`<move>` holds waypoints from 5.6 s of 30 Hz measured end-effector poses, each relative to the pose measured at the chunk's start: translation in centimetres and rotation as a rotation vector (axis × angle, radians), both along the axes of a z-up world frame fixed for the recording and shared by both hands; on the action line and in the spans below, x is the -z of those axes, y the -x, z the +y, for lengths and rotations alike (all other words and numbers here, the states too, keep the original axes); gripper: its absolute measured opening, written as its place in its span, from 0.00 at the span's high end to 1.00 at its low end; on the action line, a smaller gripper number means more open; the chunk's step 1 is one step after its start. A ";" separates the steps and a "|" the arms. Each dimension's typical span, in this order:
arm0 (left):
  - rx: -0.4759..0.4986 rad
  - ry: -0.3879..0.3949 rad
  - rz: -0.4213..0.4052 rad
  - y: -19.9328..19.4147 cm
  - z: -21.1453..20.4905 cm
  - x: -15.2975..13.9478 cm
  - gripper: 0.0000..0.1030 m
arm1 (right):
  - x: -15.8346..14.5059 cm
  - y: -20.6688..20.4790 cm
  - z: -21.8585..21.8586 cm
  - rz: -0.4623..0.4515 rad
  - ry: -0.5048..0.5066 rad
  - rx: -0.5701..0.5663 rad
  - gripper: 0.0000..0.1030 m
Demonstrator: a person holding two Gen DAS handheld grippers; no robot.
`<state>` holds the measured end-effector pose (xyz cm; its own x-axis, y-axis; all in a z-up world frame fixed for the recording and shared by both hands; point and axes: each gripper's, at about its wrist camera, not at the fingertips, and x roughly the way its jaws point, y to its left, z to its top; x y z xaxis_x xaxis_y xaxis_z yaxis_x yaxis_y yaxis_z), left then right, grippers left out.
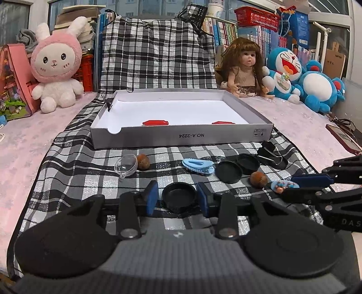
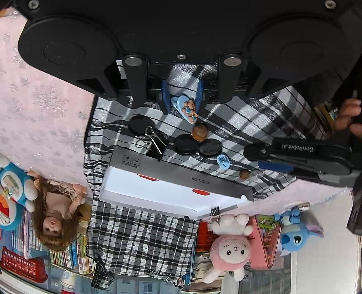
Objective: Organize rigid objects
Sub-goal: 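Grasp a black round lid with the left tool while the right tool grasps the blue bear-print clip, then carry the black lid into the box with the left tool while the right tool carries the bear clip, then open both tools to release the lid and clip, then lift away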
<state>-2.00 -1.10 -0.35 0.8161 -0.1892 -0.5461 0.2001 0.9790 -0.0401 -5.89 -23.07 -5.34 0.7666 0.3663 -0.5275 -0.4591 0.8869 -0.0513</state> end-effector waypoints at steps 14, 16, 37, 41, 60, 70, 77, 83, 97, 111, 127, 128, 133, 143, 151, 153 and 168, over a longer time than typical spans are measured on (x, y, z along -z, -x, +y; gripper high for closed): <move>-0.020 -0.002 0.001 0.1 0.2 0.2 0.41 | -0.6 -0.1 -2.0 0.017 -0.038 0.083 0.59; -0.023 -0.001 -0.002 0.1 0.1 0.3 0.40 | -0.7 -0.1 -1.8 0.020 -0.068 0.080 0.57; -0.091 -0.004 -0.115 1.3 -1.0 0.3 0.63 | -0.1 -0.5 0.3 -0.034 -0.073 0.163 0.64; -0.079 0.019 -0.108 0.6 -0.8 -0.9 0.63 | -1.1 -1.1 0.0 -0.027 -0.112 0.179 0.64; -0.067 0.099 0.004 -11.3 1.4 -6.5 0.63 | -7.8 -14.0 -0.8 0.154 -0.211 0.276 0.64; -0.058 0.094 0.150 -18.1 1.0 -5.1 0.63 | -7.1 -22.8 0.9 0.324 -0.153 0.312 0.64; -0.075 0.077 0.192 -19.9 0.8 -3.5 0.63 | -5.4 -24.6 2.5 0.358 -0.104 0.319 0.64; -0.073 0.045 0.190 -20.3 0.3 -3.0 0.63 | -4.6 -25.1 2.7 0.377 -0.105 0.327 0.64; -0.068 0.006 0.202 -20.5 -0.2 -1.9 0.63 | -4.2 -25.1 3.1 0.365 -0.086 0.332 0.63; -0.055 -0.006 0.171 -20.1 -0.3 -2.1 0.45 | -4.3 -25.0 3.2 0.354 -0.084 0.318 0.63; -0.019 -0.078 0.061 -17.6 -0.5 -4.3 0.21 | -5.5 -23.7 3.4 0.307 -0.081 0.282 0.60; -0.021 -0.070 0.060 -17.4 -0.3 -4.4 0.20 | -5.6 -23.6 3.3 0.305 -0.085 0.283 0.60; -0.018 -0.036 0.045 -16.4 0.5 -4.7 0.16 | -6.0 -22.3 2.9 0.277 -0.111 0.273 0.57; 0.002 0.020 -0.011 -12.5 1.5 -5.7 0.06 | -7.4 -17.7 1.8 0.132 -0.165 0.234 0.44; 0.038 -0.007 -0.063 -8.9 1.1 -5.3 0.00 | -7.1 -13.3 1.3 0.028 -0.186 0.205 0.37; 0.043 -0.010 -0.072 -8.0 1.0 -5.0 0.00 | -6.9 -12.3 1.2 0.008 -0.186 0.197 0.36; 0.014 0.003 -0.085 -3.5 1.5 -2.9 0.00 | -4.0 -6.7 1.2 -0.083 -0.115 0.175 0.29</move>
